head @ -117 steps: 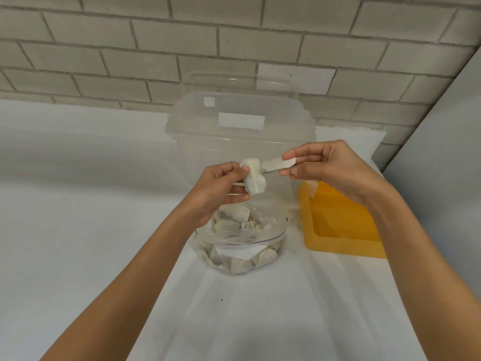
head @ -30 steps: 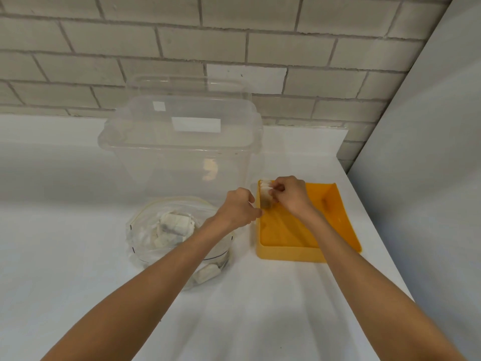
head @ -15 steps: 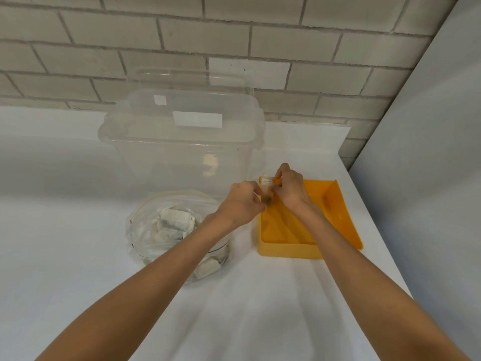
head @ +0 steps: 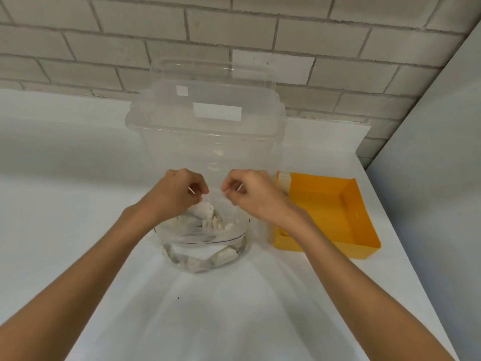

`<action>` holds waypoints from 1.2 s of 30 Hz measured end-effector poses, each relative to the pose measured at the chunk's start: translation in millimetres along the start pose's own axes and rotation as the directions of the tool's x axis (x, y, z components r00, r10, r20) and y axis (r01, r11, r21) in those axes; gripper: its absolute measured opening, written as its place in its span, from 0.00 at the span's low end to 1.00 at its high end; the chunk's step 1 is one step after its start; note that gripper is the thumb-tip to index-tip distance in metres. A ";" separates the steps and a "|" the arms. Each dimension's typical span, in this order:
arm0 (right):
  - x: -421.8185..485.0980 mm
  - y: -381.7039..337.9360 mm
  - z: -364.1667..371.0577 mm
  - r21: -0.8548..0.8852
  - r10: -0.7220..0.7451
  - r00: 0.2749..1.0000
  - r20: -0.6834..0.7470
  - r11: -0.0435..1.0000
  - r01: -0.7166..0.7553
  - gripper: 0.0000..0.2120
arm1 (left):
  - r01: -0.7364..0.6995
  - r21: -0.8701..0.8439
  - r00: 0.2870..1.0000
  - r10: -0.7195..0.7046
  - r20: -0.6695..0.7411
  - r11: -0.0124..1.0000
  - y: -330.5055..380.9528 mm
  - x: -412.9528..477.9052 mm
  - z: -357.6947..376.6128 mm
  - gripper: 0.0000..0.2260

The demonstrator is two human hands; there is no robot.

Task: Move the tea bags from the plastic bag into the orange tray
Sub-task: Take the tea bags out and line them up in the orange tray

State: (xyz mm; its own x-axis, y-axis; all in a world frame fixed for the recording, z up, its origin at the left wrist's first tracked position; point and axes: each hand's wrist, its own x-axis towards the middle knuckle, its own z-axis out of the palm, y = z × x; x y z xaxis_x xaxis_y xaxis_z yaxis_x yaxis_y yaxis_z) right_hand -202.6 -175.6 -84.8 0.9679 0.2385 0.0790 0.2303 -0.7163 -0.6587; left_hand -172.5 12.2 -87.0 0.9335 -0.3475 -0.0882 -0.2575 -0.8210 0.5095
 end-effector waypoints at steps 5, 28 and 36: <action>11.7 -3.4 44.5 -0.052 0.056 0.982 0.179 0.998 -0.047 0.11 | 0.026 0.171 0.998 -0.035 0.052 0.985 -27.8 -2.0 16.9 0.16; 10.5 -5.2 41.6 0.673 0.187 0.968 0.168 0.696 -0.251 0.14 | 0.084 -0.825 0.993 -0.117 0.023 0.559 -17.7 -20.5 9.1 0.08; 18.2 -4.2 52.6 0.584 0.215 0.962 0.168 0.764 -0.273 0.14 | -0.015 -0.596 0.965 -0.145 -0.220 0.803 -25.9 -21.8 -3.3 0.06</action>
State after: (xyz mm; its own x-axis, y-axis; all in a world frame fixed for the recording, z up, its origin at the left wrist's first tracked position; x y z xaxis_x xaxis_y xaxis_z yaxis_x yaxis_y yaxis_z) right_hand -191.3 -133.8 -120.0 0.9637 0.1861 -0.1913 -0.1468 -0.2292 -0.9622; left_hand -185.4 42.5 -95.5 0.9927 -0.1171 0.0293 -0.0726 -0.3844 0.9203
